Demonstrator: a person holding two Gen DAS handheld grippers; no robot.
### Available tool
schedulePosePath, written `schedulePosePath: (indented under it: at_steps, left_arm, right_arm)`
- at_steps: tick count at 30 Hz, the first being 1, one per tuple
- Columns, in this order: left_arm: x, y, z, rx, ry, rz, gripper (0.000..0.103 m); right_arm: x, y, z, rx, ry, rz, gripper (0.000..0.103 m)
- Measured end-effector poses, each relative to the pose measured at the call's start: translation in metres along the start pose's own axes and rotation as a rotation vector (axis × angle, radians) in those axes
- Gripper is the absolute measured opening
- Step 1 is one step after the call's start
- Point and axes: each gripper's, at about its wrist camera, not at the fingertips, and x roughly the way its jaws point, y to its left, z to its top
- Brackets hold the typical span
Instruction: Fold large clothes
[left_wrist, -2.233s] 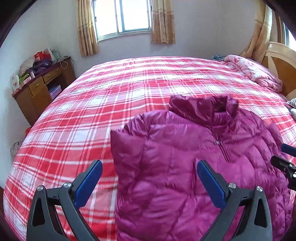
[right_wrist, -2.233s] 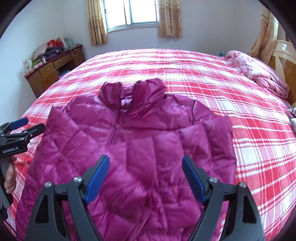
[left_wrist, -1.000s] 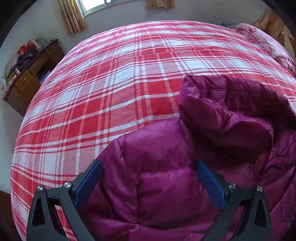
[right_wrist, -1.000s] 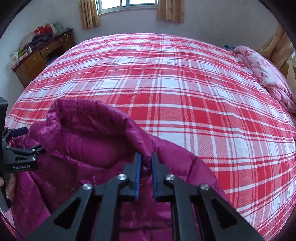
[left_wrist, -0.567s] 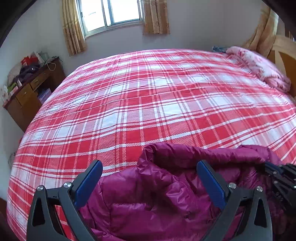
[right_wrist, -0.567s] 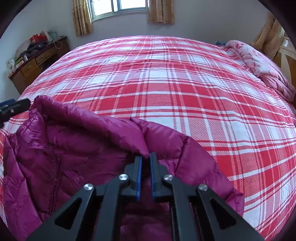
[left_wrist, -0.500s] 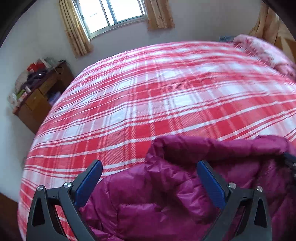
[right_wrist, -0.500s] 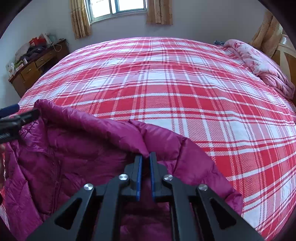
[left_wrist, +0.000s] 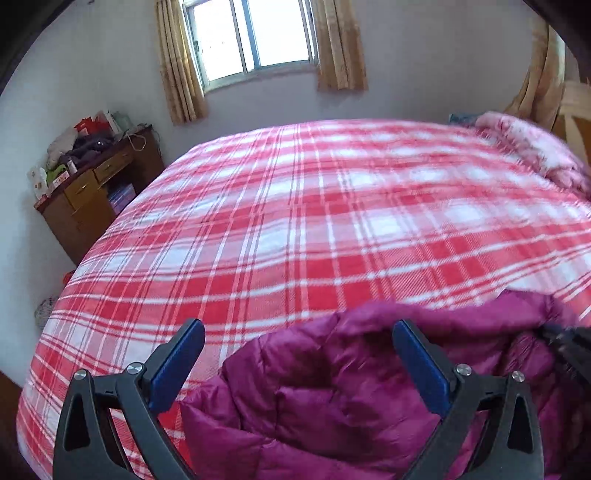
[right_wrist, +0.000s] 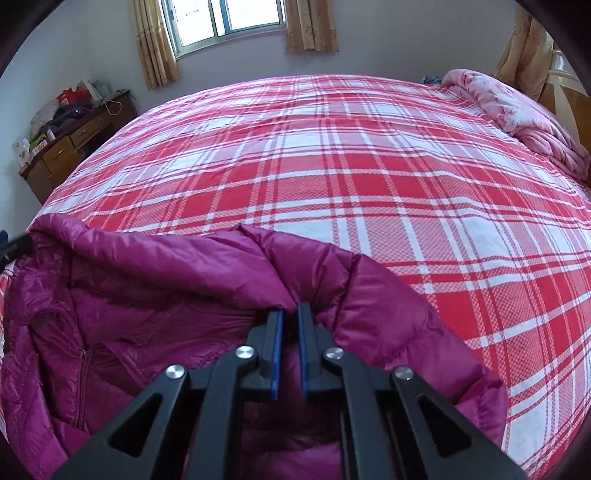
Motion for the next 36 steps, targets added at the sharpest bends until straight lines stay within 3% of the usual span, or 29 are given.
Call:
schedulePosePath:
  at_steps: [4, 8, 10, 13, 20, 22, 26, 27, 30, 33, 36]
  left_arm:
    - [-0.008, -0.015, 0.028, -0.074, -0.048, -0.127, 0.102]
    - [0.027, -0.036, 0.024, -0.123, 0.096, -0.255, 0.102]
    - [0.047, -0.043, 0.011, -0.147, 0.165, -0.252, 0.102]
    - [0.064, -0.048, -0.008, -0.127, 0.212, -0.189, 0.102]
    - [0.081, -0.042, -0.036, -0.11, 0.245, -0.155, 0.102]
    - [0.083, -0.042, -0.04, -0.113, 0.242, -0.146, 0.102]
    - [0.084, -0.044, -0.042, -0.1, 0.224, -0.135, 0.102]
    - [0.084, -0.044, -0.042, -0.099, 0.222, -0.133, 0.102]
    - [0.084, -0.046, -0.043, -0.092, 0.213, -0.123, 0.102]
    - [0.084, -0.047, -0.044, -0.086, 0.204, -0.116, 0.102]
    - [0.085, -0.044, -0.045, -0.101, 0.197, -0.124, 0.102]
  right_arm:
    - [0.0, -0.001, -0.001, 0.003, -0.01, 0.004, 0.008]
    - [0.0, -0.002, -0.002, 0.006, -0.018, 0.012, 0.008]
    - [0.0, -0.004, -0.002, 0.014, -0.022, 0.022, 0.008]
    - [0.0, -0.006, -0.003, 0.022, -0.024, 0.033, 0.008]
    - [-0.005, -0.005, -0.003, 0.018, -0.036, 0.043, 0.011]
    - [-0.018, -0.002, -0.003, 0.018, -0.053, 0.032, 0.02]
    - [-0.066, 0.01, 0.0, 0.023, -0.199, 0.022, 0.068]
    - [-0.075, 0.014, 0.003, 0.025, -0.234, 0.024, 0.071]
    - [-0.077, 0.035, 0.025, 0.002, -0.247, 0.025, 0.069]
    - [-0.044, 0.062, 0.04, -0.088, -0.166, 0.003, 0.058]
    - [-0.005, 0.065, 0.032, -0.098, -0.059, -0.01, 0.05]
